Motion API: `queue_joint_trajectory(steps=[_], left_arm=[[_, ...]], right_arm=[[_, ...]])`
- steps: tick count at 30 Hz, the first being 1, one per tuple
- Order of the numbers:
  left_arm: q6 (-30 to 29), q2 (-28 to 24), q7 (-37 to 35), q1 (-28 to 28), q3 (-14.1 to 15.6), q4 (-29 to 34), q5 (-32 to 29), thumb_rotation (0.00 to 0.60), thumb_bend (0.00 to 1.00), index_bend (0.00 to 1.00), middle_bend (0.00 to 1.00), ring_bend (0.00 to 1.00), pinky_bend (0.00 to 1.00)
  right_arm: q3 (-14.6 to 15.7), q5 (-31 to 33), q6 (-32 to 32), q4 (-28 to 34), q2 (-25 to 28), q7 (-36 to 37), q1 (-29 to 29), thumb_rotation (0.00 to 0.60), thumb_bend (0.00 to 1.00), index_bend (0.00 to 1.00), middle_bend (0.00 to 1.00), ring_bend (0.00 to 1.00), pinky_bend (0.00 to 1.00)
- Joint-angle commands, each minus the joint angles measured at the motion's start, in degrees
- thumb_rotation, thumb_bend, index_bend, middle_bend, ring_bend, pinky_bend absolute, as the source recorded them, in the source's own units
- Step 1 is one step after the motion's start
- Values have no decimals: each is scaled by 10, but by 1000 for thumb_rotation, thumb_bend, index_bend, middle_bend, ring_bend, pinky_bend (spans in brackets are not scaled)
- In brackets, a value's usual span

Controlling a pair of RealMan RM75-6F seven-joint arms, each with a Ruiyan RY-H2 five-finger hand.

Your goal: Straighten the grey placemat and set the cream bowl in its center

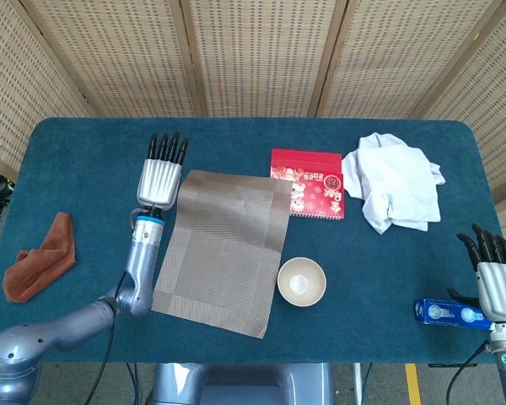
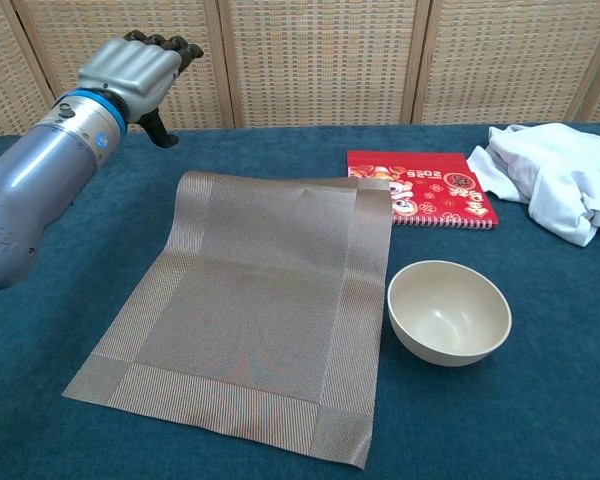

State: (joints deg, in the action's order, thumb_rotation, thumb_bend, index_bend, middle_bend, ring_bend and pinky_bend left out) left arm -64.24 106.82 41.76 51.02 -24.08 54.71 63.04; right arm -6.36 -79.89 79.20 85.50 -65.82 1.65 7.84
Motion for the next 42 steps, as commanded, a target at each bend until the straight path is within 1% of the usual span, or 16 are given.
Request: queue_joint_trajectory(steps=[1,5,8,9,10,12,13,17,19,22,25,27,29,31,35,42], left_arm=[[-39,-67,-25,-61,28,113,8,600,237,0,0,0,0],[-66,-135,-30,-116,60,225,11,600,238,0,0,0,0],[-84,-176,-37,-149,81,286,14,600,238,0,0,0,0],[-95,-194,-42,-166,92,313,18,600,238,0,0,0,0],[-111,-217,-51,-187,108,341,30,600,237,0,0,0,0],[-130,-243,-63,-210,128,371,49,600,238,0,0,0,0],[-145,-258,-73,-227,143,387,62,600,238,0,0,0,0],[-178,-285,-117,-270,179,417,97,600,237,0,0,0,0],[-197,-301,-139,-296,206,431,120,600,238,0,0,0,0],[-212,-312,-147,-316,225,437,141,600,238,0,0,0,0],[-227,-329,-173,-342,253,453,169,600,238,0,0,0,0],[-238,-340,-183,-355,267,459,190,600,238,0,0,0,0],[-245,-350,-181,-361,272,461,205,600,237,0,0,0,0],[-260,-353,-187,-371,269,464,213,600,237,0,0,0,0],[-262,-360,-202,-378,264,468,219,600,238,0,0,0,0],[-260,-373,-223,-387,253,470,220,600,238,0,0,0,0]], right_arm=[[5,-10,2,1,-1,0,0,600,266,158,0,0,0],[12,-22,4,2,-3,-2,0,600,267,158,0,0,0],[16,-29,4,3,-4,-5,0,600,268,158,0,0,0],[18,-33,5,4,-5,-7,0,600,268,158,0,0,0],[22,-39,6,5,-7,-11,0,600,268,158,0,0,0],[25,-45,7,7,-8,-15,0,600,268,158,0,0,0],[29,-49,7,8,-10,-19,0,600,268,158,0,0,0],[35,-61,10,11,-14,-30,0,600,268,158,0,0,0],[41,-70,12,13,-18,-41,-1,600,268,158,0,0,0],[45,-76,15,13,-24,-50,-2,600,267,158,0,0,0],[51,-90,20,10,-36,-67,-2,600,268,162,0,0,0],[56,-99,20,6,-46,-77,-1,600,268,167,0,0,0],[59,-104,18,5,-52,-81,0,600,268,173,0,0,0],[63,-113,16,9,-62,-86,3,600,268,176,0,0,0],[70,-132,8,20,-90,-95,12,600,268,190,0,0,0],[77,-145,-31,44,-142,-167,34,600,268,231,0,0,0]])
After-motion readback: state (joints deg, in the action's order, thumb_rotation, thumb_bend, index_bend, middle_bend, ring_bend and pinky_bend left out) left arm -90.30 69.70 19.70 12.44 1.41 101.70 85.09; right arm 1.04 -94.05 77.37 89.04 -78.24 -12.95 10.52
